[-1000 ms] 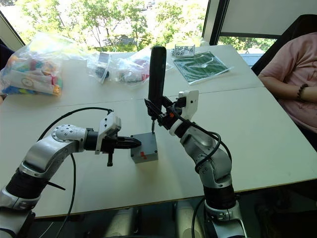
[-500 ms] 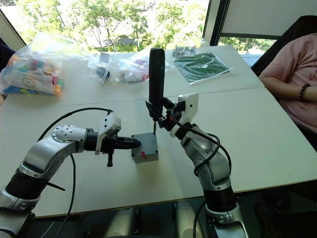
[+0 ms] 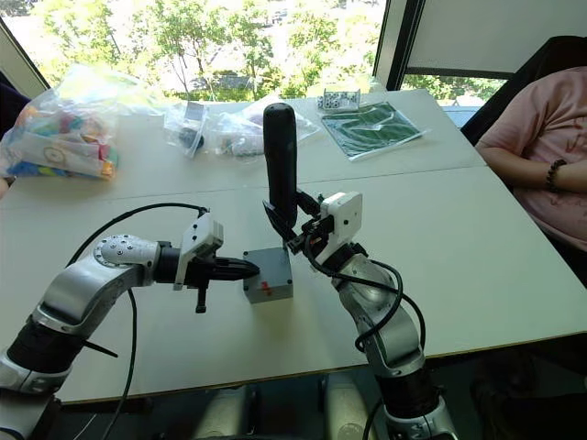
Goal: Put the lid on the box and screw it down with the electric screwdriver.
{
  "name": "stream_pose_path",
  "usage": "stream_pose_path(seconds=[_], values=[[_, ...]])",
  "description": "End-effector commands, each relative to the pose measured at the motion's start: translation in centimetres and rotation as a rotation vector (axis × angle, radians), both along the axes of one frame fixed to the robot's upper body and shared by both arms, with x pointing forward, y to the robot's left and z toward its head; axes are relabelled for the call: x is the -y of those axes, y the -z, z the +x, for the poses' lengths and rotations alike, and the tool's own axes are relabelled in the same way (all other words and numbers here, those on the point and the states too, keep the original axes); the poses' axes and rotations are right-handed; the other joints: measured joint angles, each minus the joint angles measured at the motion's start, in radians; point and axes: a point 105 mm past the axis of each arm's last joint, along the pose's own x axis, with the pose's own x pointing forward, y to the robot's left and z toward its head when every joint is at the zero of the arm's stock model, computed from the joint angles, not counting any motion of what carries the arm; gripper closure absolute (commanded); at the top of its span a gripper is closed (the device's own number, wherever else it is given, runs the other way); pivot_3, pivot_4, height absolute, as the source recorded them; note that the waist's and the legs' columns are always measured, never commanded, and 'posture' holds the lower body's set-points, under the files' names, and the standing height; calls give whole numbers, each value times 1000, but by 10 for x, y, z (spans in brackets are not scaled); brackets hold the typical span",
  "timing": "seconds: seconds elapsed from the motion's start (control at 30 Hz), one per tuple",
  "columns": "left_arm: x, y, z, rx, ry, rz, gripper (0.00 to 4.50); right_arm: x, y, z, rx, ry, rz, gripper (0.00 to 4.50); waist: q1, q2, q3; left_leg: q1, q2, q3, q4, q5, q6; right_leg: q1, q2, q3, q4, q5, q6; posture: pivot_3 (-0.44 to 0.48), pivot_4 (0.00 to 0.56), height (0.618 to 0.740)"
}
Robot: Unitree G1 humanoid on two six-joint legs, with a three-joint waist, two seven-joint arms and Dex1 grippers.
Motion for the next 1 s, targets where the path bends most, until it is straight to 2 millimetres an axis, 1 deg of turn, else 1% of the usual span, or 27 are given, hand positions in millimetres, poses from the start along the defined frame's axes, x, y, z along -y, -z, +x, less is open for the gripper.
stream_pose_path(seconds=[0.03,0.27,0.57,0.67,0.7,0.73,0.83,0.9,0.97,1.0], values=[[-5,7,-3,-23,-2,43,4500,3,46,10,-166,52,-99,2618,1,0,-3,0,0,0,0,0,0,0,0,0,0,0,0,0,150,740],[-9,5,-3,-26,0,59,4500,-4,51,3,-171,25,-93,2618,3,-3,-8,0,0,-3,0,0,0,3,0,-1,-6,0,0,0,150,740],[-7,7,-3,-29,9,58,4500,-1,43,4,-150,32,-59,2618,2,-3,-10,0,0,-3,-2,0,0,4,0,-1,-9,0,0,0,150,740],[-4,9,-2,-28,10,55,4500,2,33,5,-128,37,-33,2618,2,-3,-10,-1,0,-3,-2,0,0,4,0,-1,-10,0,0,0,150,740],[-3,10,-1,-26,12,53,4500,4,24,6,-106,40,-19,2618,3,-3,-10,-1,0,-3,-2,0,0,4,0,-1,-10,0,0,0,150,740],[-2,11,-1,-24,13,51,4500,6,9,7,-73,41,-6,2618,3,-3,-10,-1,0,-3,-2,0,0,4,0,-1,-10,0,0,0,150,740],[1,12,1,-17,15,46,4500,12,-28,5,-18,29,8,2618,4,-3,-9,-2,0,-3,-2,0,0,4,0,-1,-11,0,0,0,150,740],[2,13,2,-11,16,42,4500,17,-59,3,11,11,44,2618,4,-2,-7,-3,0,-3,-2,0,0,3,0,-1,-11,0,0,0,150,740],[3,14,3,-4,15,35,4500,26,-98,0,59,-13,115,2618,6,1,-3,-4,-1,-3,-2,0,0,2,0,-1,-11,0,0,0,150,740],[4,14,4,-3,15,33,4500,29,-110,-1,70,-24,143,2618,6,2,-1,-4,-1,-3,-2,0,0,2,0,-1,-11,0,0,0,150,740]])
